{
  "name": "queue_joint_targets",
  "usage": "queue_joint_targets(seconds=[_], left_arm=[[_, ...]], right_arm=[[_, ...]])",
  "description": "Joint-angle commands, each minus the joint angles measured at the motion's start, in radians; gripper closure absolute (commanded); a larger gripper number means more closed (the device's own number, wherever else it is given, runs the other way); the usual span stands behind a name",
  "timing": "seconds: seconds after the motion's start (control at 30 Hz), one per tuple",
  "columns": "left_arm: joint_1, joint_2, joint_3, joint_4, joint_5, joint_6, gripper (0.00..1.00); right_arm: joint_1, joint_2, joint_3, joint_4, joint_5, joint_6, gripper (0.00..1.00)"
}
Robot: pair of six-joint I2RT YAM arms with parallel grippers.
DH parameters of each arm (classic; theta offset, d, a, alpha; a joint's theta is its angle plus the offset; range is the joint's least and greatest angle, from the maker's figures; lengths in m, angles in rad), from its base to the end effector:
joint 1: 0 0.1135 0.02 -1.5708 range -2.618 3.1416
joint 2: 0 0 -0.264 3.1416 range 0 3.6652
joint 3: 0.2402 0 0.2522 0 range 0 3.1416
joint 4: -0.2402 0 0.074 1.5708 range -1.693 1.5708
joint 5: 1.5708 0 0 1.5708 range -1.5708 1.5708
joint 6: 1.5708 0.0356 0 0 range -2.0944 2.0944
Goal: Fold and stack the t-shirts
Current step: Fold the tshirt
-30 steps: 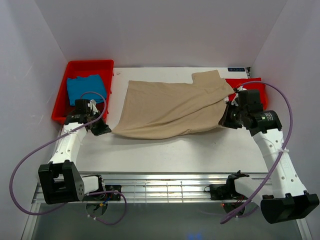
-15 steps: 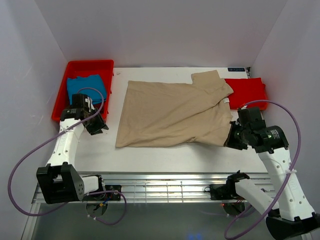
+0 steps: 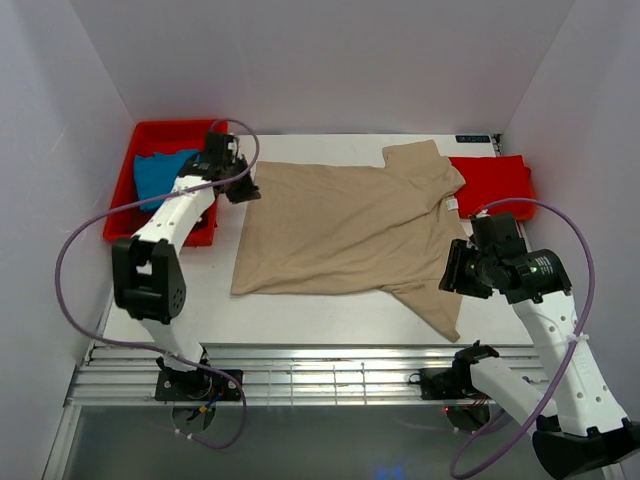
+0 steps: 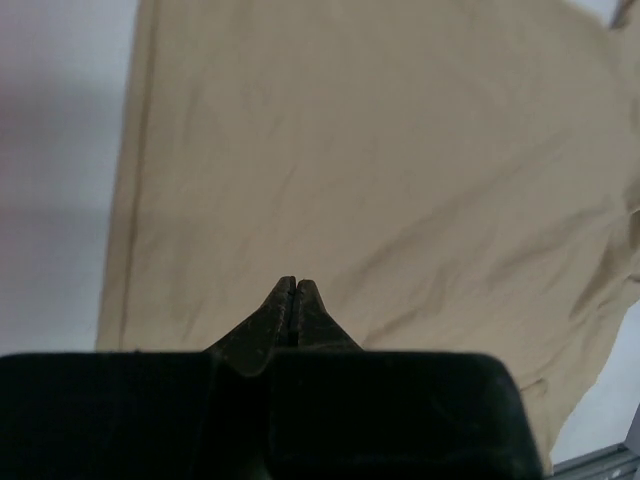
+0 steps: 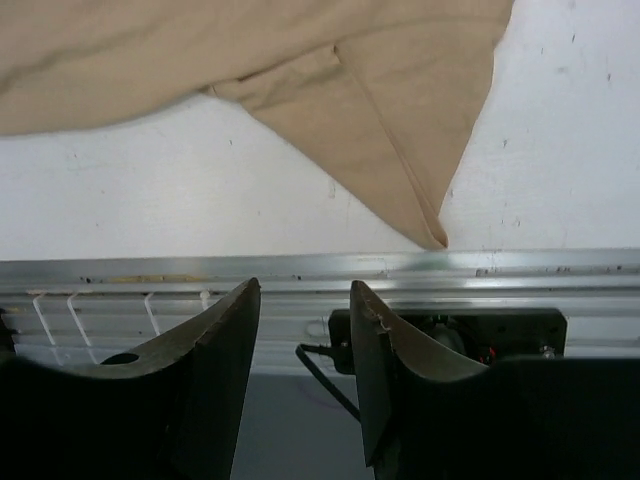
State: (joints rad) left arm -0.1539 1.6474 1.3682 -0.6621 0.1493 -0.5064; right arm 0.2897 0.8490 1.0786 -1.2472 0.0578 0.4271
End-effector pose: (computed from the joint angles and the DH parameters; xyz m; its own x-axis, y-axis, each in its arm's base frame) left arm 0.3515 -0.0599 0.2786 -0.8140 -0.3591 -0.4565 -0.1792 0.9029 -0.3907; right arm 0.1233 0.0346 0.3326 -0.8482 0.1787 -0.4986 0.1047 0.9794 0.1729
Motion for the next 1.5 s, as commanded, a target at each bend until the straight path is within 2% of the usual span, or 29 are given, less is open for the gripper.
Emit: queue_joint_targets(seconds=[0.0,0.03,0.07,0.13,0.17,0.3,0.43,0.57,0.8,0.97,1.1,1.17,1.33,1.47], left_arm=[[-0.076,0.197,0.248,0.133,-0.028,-0.011,1.00],[-0.082,0.253,0.385,0.133,-0.030,-0.009,1.00],[-0.088,0.358,0.452,0.128,-0.037,-0.014,1.00],[-0.091,0.452,0.622,0.128,-0.045,-0.015,1.00],[-0.093,0.497,0.672,0.125,-0.044,-0.012,1.00],[-0.095,0.678,0.805,0.130,-0.076,-0.006,1.00],[-0.095,0.732,0.783,0.136,-0.103,-0.003,1.00],[-0.095,0.732,0.669,0.160,-0.134,-0.003,1.00],[-0.088,0.735,0.594,0.145,-0.250,-0.006,1.00],[-0.015,0.698,0.516,0.099,-0.317,-0.076,1.00],[0.053,0.663,0.442,0.122,-0.257,-0.106,1.00],[0.063,0.670,0.454,0.122,-0.246,-0.075,1.00],[0.056,0.696,0.488,0.186,-0.092,-0.023,1.00],[0.045,0.730,0.555,0.197,-0.019,0.002,1.00]], right_arm=[[0.005,0.064,0.046,0.172,0.033,-0.047,0.52],[0.005,0.100,0.038,0.216,0.036,-0.047,0.52],[0.005,0.119,0.031,0.311,0.031,-0.050,0.52],[0.003,0.188,0.012,0.409,0.039,-0.047,0.53],[0.003,0.217,0.015,0.483,0.043,-0.044,0.55],[0.003,0.360,0.079,0.595,0.033,-0.042,0.68],[0.003,0.475,0.179,0.624,0.036,-0.074,0.77],[0.003,0.516,0.213,0.628,0.065,-0.114,0.80],[-0.001,0.535,0.230,0.634,0.120,-0.133,0.81],[-0.012,0.581,0.254,0.632,0.126,-0.134,0.81],[-0.017,0.631,0.294,0.632,0.123,-0.140,0.81],[-0.018,0.668,0.323,0.629,0.113,-0.140,0.81],[-0.018,0.722,0.365,0.631,0.080,-0.133,0.82],[-0.018,0.736,0.368,0.626,0.077,-0.131,0.82]])
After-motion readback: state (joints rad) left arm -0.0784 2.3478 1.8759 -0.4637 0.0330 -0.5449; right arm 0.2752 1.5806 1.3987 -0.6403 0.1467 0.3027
